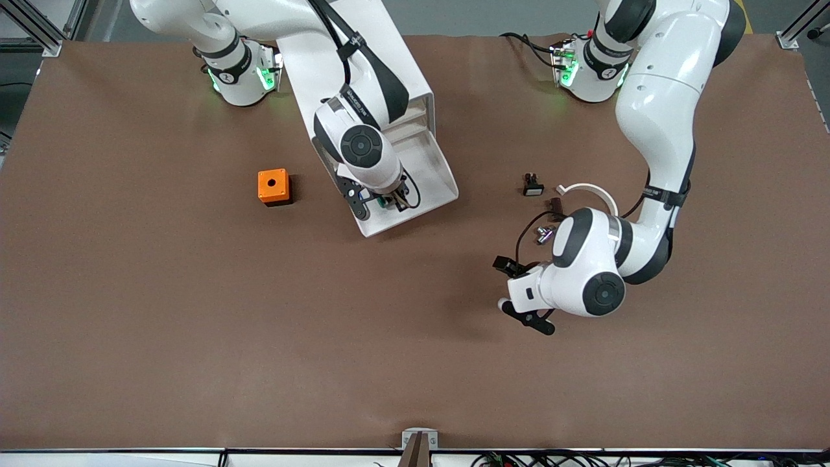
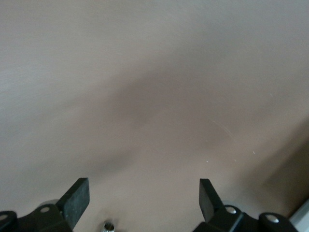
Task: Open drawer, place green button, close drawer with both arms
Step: 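Lower the button into the drawer with the right gripper while the left gripper withdraws, then withdraw the right gripper while the left gripper pushes the drawer shut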
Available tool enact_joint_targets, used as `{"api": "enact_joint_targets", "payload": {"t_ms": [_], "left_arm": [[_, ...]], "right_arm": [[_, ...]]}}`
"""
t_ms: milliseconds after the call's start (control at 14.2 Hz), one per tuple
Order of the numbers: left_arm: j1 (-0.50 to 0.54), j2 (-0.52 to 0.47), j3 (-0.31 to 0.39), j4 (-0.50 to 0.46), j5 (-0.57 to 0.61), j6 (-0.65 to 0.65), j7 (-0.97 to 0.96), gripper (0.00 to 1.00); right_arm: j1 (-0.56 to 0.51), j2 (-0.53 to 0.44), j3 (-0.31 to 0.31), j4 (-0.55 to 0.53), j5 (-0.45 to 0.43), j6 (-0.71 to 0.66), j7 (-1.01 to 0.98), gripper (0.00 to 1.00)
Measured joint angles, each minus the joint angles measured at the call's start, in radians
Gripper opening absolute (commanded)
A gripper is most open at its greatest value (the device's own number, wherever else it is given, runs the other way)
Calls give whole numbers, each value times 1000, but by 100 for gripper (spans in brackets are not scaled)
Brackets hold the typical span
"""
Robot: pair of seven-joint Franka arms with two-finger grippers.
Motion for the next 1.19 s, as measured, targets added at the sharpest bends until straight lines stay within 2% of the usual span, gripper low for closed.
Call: {"api": "enact_joint_targets", "payload": {"t_ms": [70,140,491,842,1053,1193], "left_arm": [[-9,-15,0,0,30,0,-81,100],[-16,-26,0,-1,45,-1,-168,100],[-91,-23,-2,-16,72,0,-587,100],[-166,-4,-2,-33,77,74,-809,100],[-206,15,-3,-36,77,121,-889,100],[-245,25,-4,-36,77,139,-951,100]], "right_arm": [[1,4,0,0,0,1,0,49],[1,6,0,0,0,1,0,98],[1,3,-3,15,0,-49,0,100],[-26,-75,-25,164,0,-387,0,100],[-109,-130,-29,270,0,-601,-1,100],[-177,-162,-31,319,0,-697,-16,100]]}}
